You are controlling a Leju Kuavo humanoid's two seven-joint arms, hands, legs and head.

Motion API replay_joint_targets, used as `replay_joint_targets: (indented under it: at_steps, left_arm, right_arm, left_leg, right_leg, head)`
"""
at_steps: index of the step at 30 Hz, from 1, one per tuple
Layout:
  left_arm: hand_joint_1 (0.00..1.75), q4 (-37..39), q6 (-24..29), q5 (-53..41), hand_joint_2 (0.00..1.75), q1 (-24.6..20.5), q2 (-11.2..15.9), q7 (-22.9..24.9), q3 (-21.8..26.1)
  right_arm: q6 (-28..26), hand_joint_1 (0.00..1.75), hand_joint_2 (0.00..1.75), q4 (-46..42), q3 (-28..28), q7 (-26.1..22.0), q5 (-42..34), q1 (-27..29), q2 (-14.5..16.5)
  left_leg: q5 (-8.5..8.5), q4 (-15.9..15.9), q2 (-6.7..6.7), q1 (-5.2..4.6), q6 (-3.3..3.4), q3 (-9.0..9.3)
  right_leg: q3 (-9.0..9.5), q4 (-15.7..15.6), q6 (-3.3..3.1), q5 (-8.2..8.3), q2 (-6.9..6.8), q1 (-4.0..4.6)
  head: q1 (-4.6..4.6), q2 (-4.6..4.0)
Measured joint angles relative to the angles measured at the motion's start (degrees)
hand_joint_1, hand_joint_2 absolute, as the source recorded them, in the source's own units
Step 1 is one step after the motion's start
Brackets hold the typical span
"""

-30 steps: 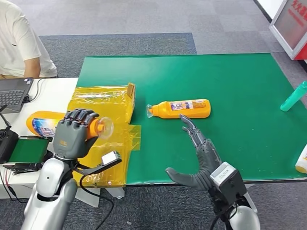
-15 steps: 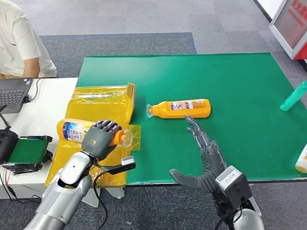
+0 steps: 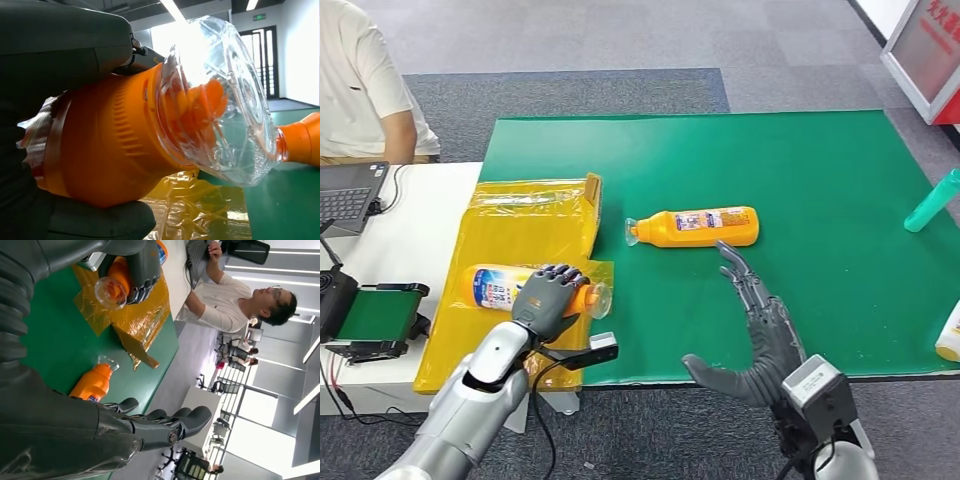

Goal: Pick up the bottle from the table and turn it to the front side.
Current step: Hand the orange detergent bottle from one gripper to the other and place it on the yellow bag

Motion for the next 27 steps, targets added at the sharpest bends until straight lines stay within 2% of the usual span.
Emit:
replay_joint_targets:
  at_steps: [1,7,15,21,27]
  left_arm:
    - [0.00,0.29,0.10,0.05,1.75,-0.09,-0.21,0.49,0.03]
    - [0.00,1.49,0.46,-0.23,1.75,-0.78,-1.49,3.22,0.49]
    - [0.00,2.24,0.78,-1.46,1.75,-0.78,-2.70,4.52,1.22]
    - [0.00,1.37,4.34,-0.30,1.75,-0.21,-3.04,4.41,2.55]
    - [0.00,-3.58,3.44,6.03,1.75,2.11,-3.83,0.75,5.64]
  right_arm:
    - [0.00,0.00,1.75,-0.27,-0.11,-0.08,0.20,0.24,0.00]
    - [-0.21,0.00,1.75,-2.44,-1.19,-0.37,1.29,2.01,-0.03]
    - [-1.28,0.00,1.75,-4.67,-5.64,-1.29,0.63,4.42,-0.63]
    - [-1.21,0.00,1.75,-7.05,-7.88,-2.01,0.71,5.77,-0.50]
    - [-0.08,0.00,1.75,-9.00,-9.57,-1.57,1.69,6.68,0.30]
  left_leg:
    - [0.00,0.00,0.00,0.00,0.00,0.00]
    - [0.00,0.00,0.00,0.00,0.01,-0.01]
    - [-0.02,0.00,0.00,-0.01,0.02,-0.01]
    - [-0.01,0.00,0.00,0.00,0.02,-0.01]
    - [-0.02,0.00,0.00,-0.01,0.02,-0.01]
  right_leg:
    - [0.00,0.00,0.00,0.00,0.00,0.00]
    - [0.01,0.00,0.01,0.00,-0.01,-0.01]
    - [0.02,0.00,0.00,0.00,0.00,-0.01]
    - [0.03,0.00,0.00,0.00,0.00,0.00]
    - [0.03,0.00,0.01,0.00,0.00,-0.01]
  head:
    - [0.01,0.00]
    - [0.01,0.01]
    - [0.02,0.01]
    - [0.01,0.00]
    - [0.01,0.01]
